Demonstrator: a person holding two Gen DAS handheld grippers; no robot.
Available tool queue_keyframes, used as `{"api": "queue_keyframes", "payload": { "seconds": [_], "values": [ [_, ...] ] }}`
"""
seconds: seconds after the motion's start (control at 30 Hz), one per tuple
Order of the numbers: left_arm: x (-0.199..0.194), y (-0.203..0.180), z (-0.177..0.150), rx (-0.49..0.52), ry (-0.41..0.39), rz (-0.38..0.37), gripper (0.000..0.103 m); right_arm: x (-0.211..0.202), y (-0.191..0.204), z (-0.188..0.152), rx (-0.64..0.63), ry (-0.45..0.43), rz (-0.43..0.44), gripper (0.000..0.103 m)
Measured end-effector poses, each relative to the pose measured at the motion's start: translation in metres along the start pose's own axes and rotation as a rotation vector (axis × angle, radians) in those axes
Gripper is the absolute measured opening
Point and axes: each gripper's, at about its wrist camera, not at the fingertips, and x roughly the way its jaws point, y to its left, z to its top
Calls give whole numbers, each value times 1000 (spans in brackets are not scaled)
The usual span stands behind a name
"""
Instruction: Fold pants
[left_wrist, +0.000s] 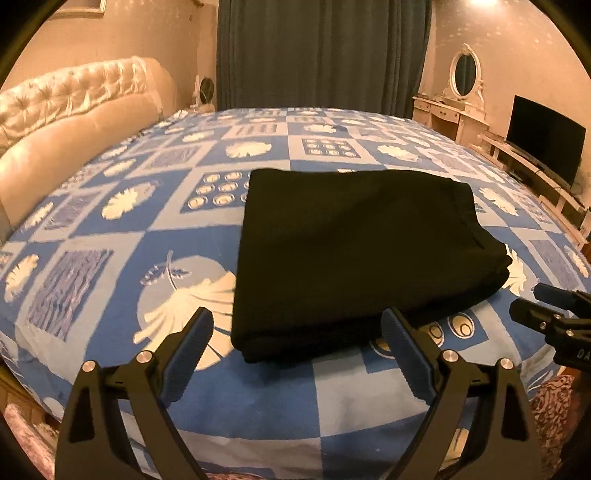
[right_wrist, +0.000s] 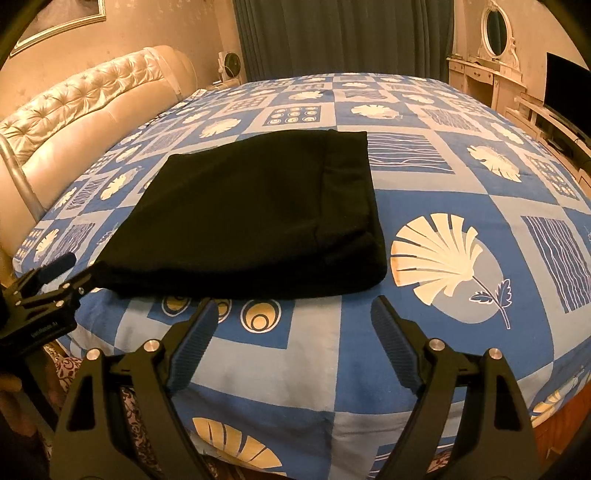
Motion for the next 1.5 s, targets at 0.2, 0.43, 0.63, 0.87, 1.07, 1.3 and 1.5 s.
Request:
{"api": "queue_keyframes", "payload": {
  "seconds": [0.2,0.43,0.63,0.87,1.07,1.3,1.5],
  "values": [
    [-3,4,4,-1,-28,-30,91,3,-1,0,1,9,0,85],
    [-13,-9,2,125,-97,5,91,8,-3,-5,0,29,0,85],
    [-9,-6,2,62,-45,-55,91,13,-3,-8,0,50,0,85],
    [5,8,-1,-51,24,-128,91,19,-4,-10,0,73,2,85],
    [10,9,-1,-56,53,-52,91,25,-6,-12,4,93,5,85],
    [11,4,-3,-26,37,111,91,32,-7,-17,9,119,12,85],
    [8,-7,4,50,0,-66,91,33,-10,-19,13,126,4,85]
  ]
}}
